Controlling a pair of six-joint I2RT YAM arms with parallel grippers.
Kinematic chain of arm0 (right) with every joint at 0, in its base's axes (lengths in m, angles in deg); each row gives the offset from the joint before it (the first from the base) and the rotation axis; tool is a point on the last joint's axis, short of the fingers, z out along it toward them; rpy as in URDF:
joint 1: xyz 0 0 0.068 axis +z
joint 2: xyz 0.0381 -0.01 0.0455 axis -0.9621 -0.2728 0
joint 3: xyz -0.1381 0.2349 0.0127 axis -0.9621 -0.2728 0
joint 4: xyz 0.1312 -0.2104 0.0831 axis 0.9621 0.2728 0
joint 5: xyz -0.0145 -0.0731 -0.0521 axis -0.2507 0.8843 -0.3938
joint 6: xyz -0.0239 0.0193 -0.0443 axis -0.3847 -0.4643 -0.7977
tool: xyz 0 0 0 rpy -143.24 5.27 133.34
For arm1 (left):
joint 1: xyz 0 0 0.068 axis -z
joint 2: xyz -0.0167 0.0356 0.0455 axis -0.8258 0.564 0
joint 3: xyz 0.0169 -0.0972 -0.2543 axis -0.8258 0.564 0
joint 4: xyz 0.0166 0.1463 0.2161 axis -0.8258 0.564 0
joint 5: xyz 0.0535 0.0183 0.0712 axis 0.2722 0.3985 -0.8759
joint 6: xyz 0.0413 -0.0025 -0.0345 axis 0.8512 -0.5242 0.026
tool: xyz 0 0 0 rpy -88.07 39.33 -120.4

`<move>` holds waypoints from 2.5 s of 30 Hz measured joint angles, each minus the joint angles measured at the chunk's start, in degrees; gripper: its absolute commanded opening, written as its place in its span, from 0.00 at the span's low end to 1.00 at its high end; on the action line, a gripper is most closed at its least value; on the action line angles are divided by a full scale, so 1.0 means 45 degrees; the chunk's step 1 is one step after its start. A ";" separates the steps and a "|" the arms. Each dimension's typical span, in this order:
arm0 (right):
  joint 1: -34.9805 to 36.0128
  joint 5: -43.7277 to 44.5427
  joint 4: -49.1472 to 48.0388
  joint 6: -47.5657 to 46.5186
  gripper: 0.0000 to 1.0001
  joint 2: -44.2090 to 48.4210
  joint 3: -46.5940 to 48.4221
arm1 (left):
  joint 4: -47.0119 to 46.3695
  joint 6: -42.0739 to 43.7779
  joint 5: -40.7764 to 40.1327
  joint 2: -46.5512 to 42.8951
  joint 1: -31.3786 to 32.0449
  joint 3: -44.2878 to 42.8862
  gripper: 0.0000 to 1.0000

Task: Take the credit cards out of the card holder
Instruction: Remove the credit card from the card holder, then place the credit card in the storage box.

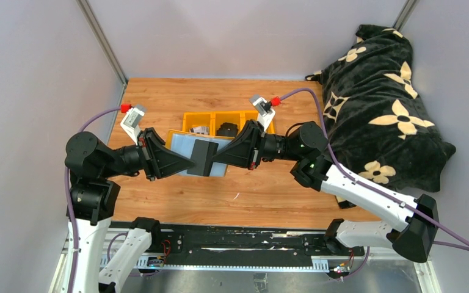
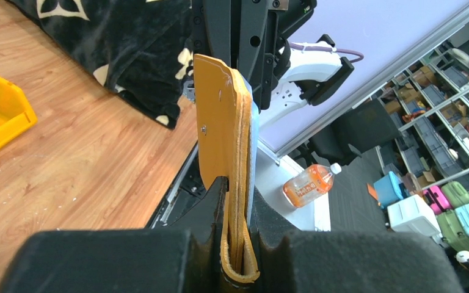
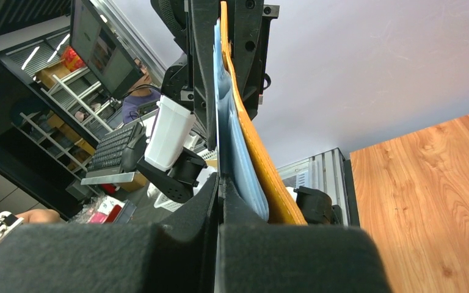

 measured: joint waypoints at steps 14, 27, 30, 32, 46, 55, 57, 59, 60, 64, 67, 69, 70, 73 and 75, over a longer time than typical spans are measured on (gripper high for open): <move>-0.0015 0.0121 -0.0918 0.0865 0.43 -0.0117 -0.0262 | 0.0170 0.0087 -0.0374 0.0029 0.0000 -0.0243 0.00; -0.0185 -0.0141 -0.1753 0.1491 0.00 -0.0656 -0.0277 | 0.0724 0.0743 -0.0627 0.0068 0.0000 -0.0442 0.00; -0.0627 -0.0204 -0.1627 0.1462 0.00 0.0073 -0.0889 | 0.0869 0.0957 -0.0685 0.0073 0.0000 -0.0612 0.00; -0.1001 -0.0267 -0.1370 0.1399 0.00 0.0631 -0.1273 | 0.0947 0.1103 -0.0719 0.0078 0.0000 -0.0675 0.00; -0.5785 0.0136 0.6198 -0.2225 0.00 0.3439 -0.1331 | 0.1865 0.4260 -0.0092 -0.0539 0.0000 -0.1117 0.00; -0.6421 0.1996 1.0268 -0.5411 0.00 0.0670 -0.0544 | 0.3487 1.0569 0.0189 -0.2618 0.0000 -0.1224 0.00; -0.6426 0.2327 1.0608 -0.5833 0.00 -0.0068 -0.0248 | 0.3711 1.2050 0.0146 -0.3293 0.0000 -0.0952 0.00; -0.6431 0.2642 1.0768 -0.6222 0.00 -0.0753 0.0044 | 0.3949 1.3226 0.0087 -0.3687 0.0000 -0.0840 0.00; -0.6436 0.2764 1.0807 -0.6382 0.00 -0.1030 0.0165 | 0.3978 1.3508 0.0092 -0.3721 0.0000 -0.0840 0.00; -0.6436 0.3376 1.0890 -0.6980 0.00 -0.2263 0.0748 | 0.4070 1.5183 0.0097 -0.3871 0.0000 -0.0568 0.00; -0.6436 0.3779 1.0933 -0.7349 0.00 -0.3118 0.1132 | 0.4206 1.6441 0.0078 -0.4245 0.0000 -0.0151 0.00; -0.6436 0.4002 1.0962 -0.7509 0.00 -0.3580 0.1341 | 0.4274 1.7223 0.0058 -0.4512 0.0000 0.0019 0.00; -0.6436 0.4187 1.0972 -0.7631 0.00 -0.3881 0.1506 | 0.4289 1.7772 0.0058 -0.4711 0.0000 0.0121 0.00; -0.6436 0.4483 1.0982 -0.7839 0.00 -0.4308 0.1749 | 0.4294 1.9020 0.0073 -0.5066 0.0000 0.0321 0.00; -0.6436 0.4663 1.0982 -0.7966 0.00 -0.4556 0.1953 | 0.4294 1.9900 0.0107 -0.5260 0.0000 0.0534 0.00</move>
